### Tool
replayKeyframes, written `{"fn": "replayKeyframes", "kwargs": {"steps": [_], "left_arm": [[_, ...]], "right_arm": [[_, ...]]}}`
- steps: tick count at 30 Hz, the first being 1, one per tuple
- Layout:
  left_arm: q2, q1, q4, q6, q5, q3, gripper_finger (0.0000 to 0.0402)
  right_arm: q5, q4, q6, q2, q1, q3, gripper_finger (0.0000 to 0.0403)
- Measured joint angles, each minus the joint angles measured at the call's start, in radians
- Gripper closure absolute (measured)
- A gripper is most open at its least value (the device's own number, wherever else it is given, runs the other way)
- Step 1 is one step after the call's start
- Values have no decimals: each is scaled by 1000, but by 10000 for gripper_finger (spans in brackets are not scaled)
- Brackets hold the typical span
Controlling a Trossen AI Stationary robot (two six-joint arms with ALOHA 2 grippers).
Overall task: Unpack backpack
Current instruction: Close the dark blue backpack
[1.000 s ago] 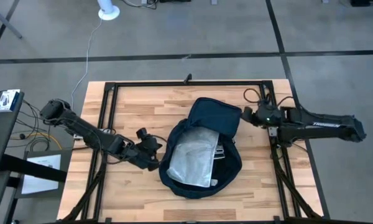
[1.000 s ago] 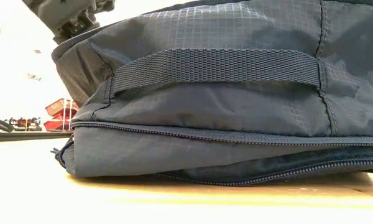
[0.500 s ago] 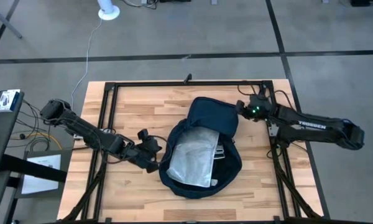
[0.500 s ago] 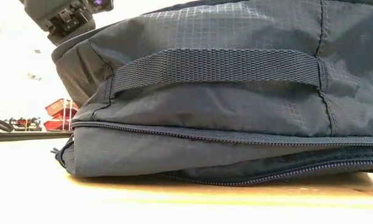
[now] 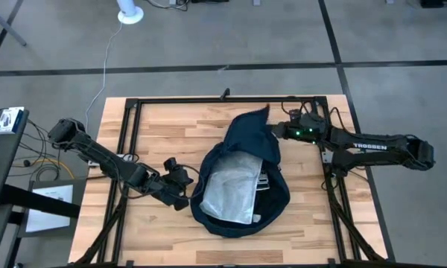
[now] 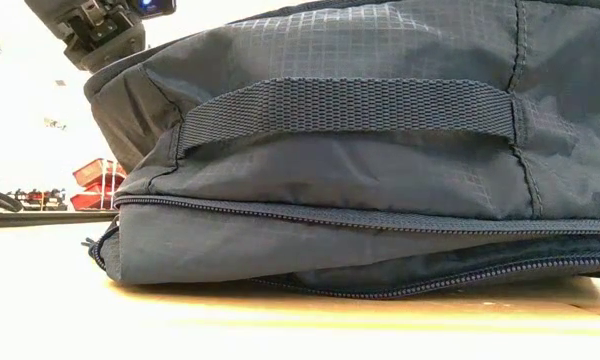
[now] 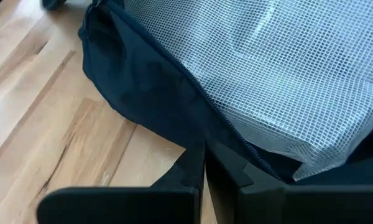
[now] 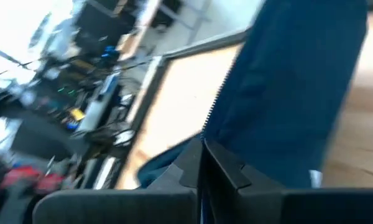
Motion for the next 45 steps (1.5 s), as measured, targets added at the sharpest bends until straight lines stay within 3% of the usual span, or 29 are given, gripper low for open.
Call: {"fn": "replayKeyframes", "kwargs": {"steps": [5,10,13,16,21,25,33,40,45], "left_arm": [[0,0,0,-16,0,0,402],[0,0,0,-16,0,0,402],[0,0,0,-20,0,0,402],[0,1,0,-20,0,0,402],[0,1,-2,-14,0,0,402],[0,7,-1,-4,0,0,402],[0,48,-2,52,1,1,402],[0,67,-5,53,1,1,402],[0,68,-48,64,1,1,402]], "right_arm": [[7,-6,-174,-30,116,72,402],[2,-13,-460,-56,299,130,402],[-4,-35,-523,-59,401,151,403],[-27,-100,-509,-47,494,154,403],[-82,-293,-355,-31,670,154,403],[-87,-277,-260,-21,779,154,403],[-114,-91,-178,42,870,154,403],[-59,-302,-206,190,917,154,403],[-64,-343,-276,310,952,206,403]]}}
